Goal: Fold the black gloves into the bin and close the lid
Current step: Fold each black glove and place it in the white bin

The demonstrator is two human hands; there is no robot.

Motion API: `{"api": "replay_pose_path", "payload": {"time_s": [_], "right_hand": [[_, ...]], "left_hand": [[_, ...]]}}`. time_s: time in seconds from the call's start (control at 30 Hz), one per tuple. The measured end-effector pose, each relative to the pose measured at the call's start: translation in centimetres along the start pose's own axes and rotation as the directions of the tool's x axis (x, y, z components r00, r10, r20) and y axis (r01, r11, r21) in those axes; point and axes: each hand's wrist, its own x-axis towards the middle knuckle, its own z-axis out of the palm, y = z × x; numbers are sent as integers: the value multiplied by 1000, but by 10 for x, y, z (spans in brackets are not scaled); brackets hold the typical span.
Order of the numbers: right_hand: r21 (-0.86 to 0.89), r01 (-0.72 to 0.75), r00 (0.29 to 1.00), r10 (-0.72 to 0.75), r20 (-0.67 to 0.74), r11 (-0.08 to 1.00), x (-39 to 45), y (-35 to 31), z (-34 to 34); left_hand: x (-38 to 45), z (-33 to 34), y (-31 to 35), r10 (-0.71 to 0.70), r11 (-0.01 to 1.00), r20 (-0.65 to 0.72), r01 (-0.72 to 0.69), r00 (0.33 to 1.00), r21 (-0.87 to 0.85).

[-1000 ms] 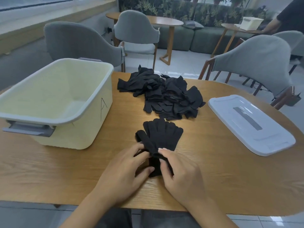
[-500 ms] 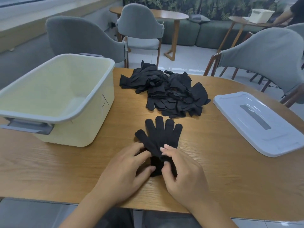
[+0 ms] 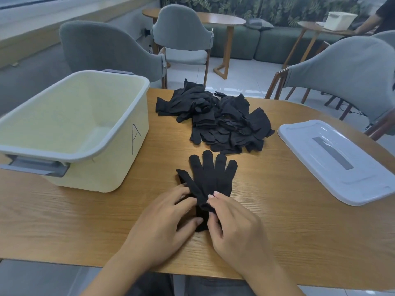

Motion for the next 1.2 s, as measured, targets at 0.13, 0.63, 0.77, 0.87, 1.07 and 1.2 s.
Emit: {"api": "replay_pose_path", "payload": {"time_s": [0.13,0.63,0.77,0.87,1.07,1.2], "right_hand": [[4,14,1000,-14,25,1000,-2,1,1],[15,-62,998,62,-17,998,1,4,2],[41,-82,996,81,25,996,-1,7,2],[12,-59,995,58,85,998,1,7,3],[-60,-33,979,44,197,998,0,6,4],[-8,-91,972,91,216,996,3,6,3]], "left_hand": [[-1,1,0,-20,1000,-2,20,1000,18],[8,2,-1,-242,967,-97,232,966,-103],[12,8,-1,-226,974,-117,228,967,-1],[13,10,0,-223,971,-131,232,966,64],[10,4,4,-233,972,-141,234,962,-13],[6,0,8,-55,995,-188,69,981,69]]}}
